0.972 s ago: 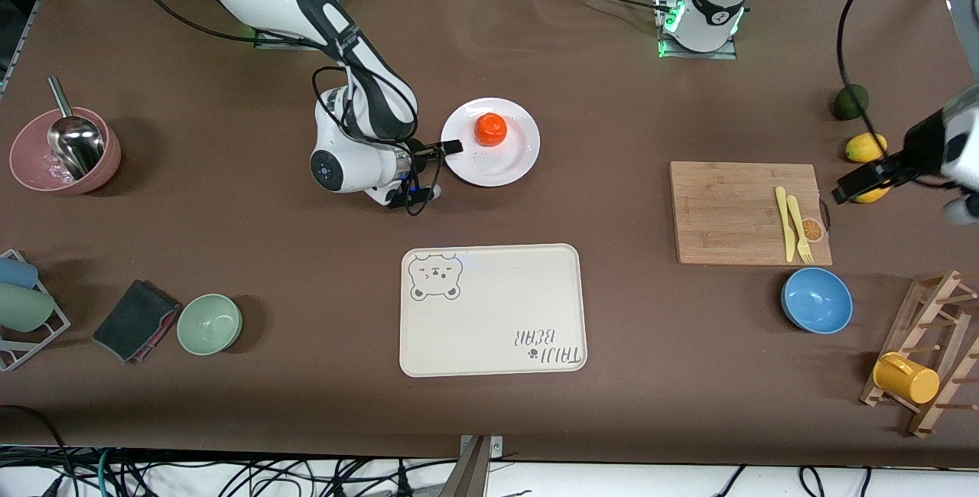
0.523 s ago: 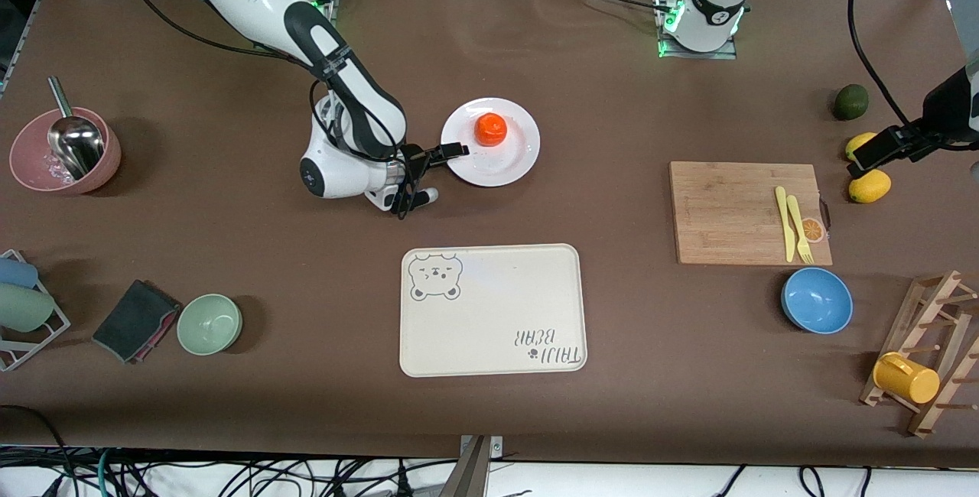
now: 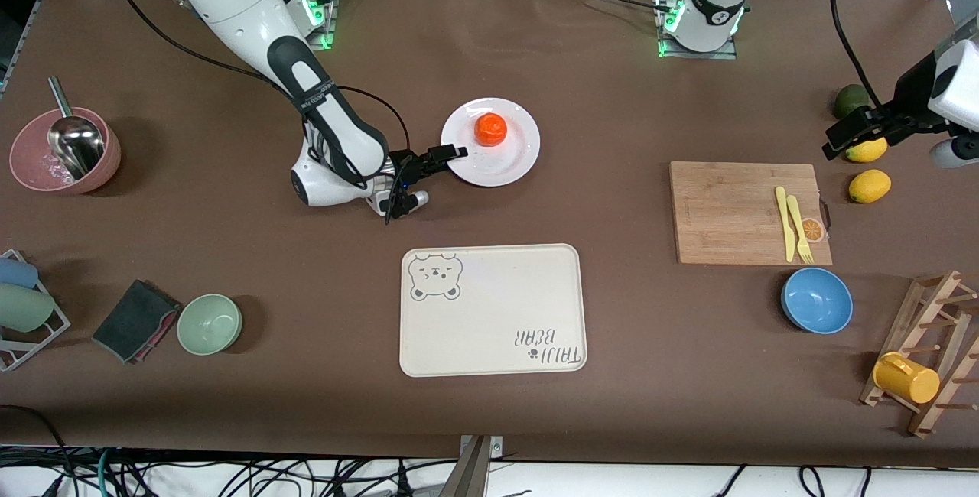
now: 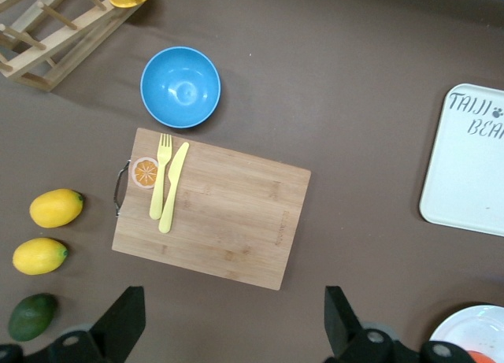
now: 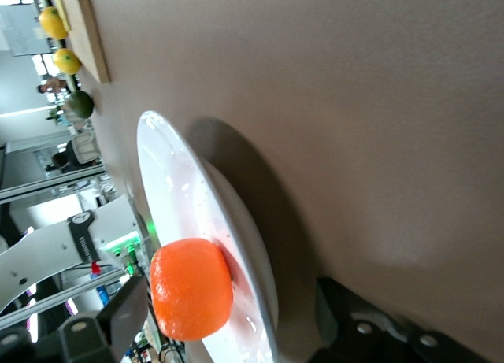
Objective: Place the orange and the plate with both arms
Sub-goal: 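Grasp the white plate rim with the right gripper and lift it, then lower the plate onto the bear tray and open the right gripper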
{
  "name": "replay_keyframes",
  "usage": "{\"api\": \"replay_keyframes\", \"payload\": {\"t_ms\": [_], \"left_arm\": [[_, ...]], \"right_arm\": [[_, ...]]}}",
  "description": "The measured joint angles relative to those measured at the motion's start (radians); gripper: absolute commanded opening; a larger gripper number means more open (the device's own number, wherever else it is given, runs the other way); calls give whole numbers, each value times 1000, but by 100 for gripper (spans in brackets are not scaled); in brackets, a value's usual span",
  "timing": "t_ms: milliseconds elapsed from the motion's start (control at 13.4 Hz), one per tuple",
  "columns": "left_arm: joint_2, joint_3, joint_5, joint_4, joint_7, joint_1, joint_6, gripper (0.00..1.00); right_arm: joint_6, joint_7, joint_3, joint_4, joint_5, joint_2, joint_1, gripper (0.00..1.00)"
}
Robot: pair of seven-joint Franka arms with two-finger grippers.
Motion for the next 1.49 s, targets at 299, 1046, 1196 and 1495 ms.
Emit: {"api": "replay_keyframes", "payload": {"t_ms": [299,1046,1196,1495], "left_arm": [[1,-62,67,-4,15,-2,-22,100],[38,-53,68,54,173,16,-114,100],[53,-51,67,65,175,18,-119,100],[67,-64,54,72,124,24,-120,100]], "right_arm": [[-8,-99,1,-1,0,13,-2,16],[-25,-195,-1,2,3,42,-17,0],[-32,-195,-3,13,3,42,-30,0],[-89,-160,-8,98,-22,42,-88,0]]}}
